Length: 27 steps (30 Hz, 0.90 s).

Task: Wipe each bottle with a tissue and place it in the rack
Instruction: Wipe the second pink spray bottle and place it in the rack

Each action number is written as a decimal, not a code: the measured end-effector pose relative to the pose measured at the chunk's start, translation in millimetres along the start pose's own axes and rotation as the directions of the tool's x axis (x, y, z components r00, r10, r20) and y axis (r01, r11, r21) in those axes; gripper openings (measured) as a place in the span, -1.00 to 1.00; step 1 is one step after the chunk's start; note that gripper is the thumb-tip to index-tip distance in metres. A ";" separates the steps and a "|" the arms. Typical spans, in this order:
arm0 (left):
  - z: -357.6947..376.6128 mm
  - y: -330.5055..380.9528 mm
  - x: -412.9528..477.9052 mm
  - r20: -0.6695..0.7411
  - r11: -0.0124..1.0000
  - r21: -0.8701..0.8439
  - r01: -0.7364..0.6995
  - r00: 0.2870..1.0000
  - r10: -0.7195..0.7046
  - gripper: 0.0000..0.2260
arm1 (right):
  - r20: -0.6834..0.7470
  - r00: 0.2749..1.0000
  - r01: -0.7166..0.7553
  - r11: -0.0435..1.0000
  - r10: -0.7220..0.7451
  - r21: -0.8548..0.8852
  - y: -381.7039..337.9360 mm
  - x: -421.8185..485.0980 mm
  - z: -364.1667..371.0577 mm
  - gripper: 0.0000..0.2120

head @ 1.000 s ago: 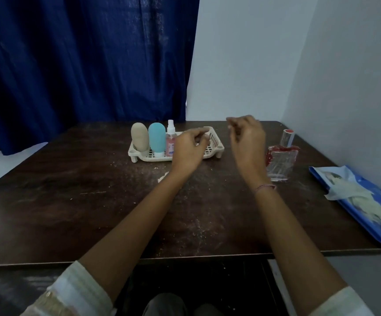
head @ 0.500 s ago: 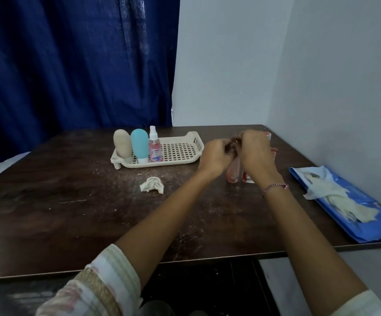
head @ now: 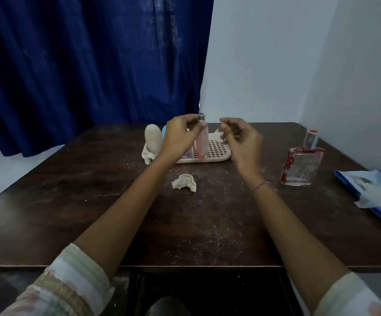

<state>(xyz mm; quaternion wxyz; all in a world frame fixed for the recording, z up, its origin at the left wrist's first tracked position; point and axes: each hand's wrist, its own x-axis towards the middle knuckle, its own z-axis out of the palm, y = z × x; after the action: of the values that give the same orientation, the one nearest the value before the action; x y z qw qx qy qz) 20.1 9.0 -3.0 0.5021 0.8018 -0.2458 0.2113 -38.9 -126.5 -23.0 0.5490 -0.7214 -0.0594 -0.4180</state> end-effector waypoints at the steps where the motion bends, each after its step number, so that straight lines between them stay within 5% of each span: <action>1: -4.9 -6.9 0.4 -0.019 1.000 -0.019 0.009 1.000 -0.009 -0.72 | 0.090 0.996 0.014 0.999 -0.010 -0.045 6.1 -4.0 4.4 -0.89; 5: -10.4 -30.0 -1.9 -0.043 0.994 -0.087 0.069 0.996 -0.072 -0.73 | 0.539 0.840 0.240 0.934 -0.063 -0.265 21.1 -17.0 15.9 -0.87; 8: -10.1 -40.2 -2.4 -0.027 0.993 -0.099 0.071 0.997 -0.074 -0.74 | 0.709 0.705 0.335 0.894 -0.027 -0.298 23.6 -24.1 24.3 -0.79; 18: -15.4 -48.3 -4.6 0.076 0.993 -0.078 0.087 0.994 -0.081 -0.76 | 0.811 0.585 0.295 0.927 0.019 -0.234 24.5 -33.4 33.5 -0.76; 24: -20.4 -52.0 -2.9 0.155 0.957 -0.214 0.198 0.974 -0.167 -0.85 | 0.745 0.652 -0.086 0.990 0.142 -0.113 15.0 -32.1 25.9 -0.87; 27: -23.3 -50.4 -4.2 0.209 0.954 -0.225 0.198 0.966 -0.152 -0.79 | 0.597 0.795 -0.186 0.980 0.111 0.066 9.6 -22.1 16.6 -0.84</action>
<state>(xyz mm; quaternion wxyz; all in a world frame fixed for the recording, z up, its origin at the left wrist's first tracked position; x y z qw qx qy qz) 45.2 49.9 -31.3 0.5881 0.7689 -0.2444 0.0566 -39.1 -108.1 -45.7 0.5772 -0.7831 -0.1951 -0.1244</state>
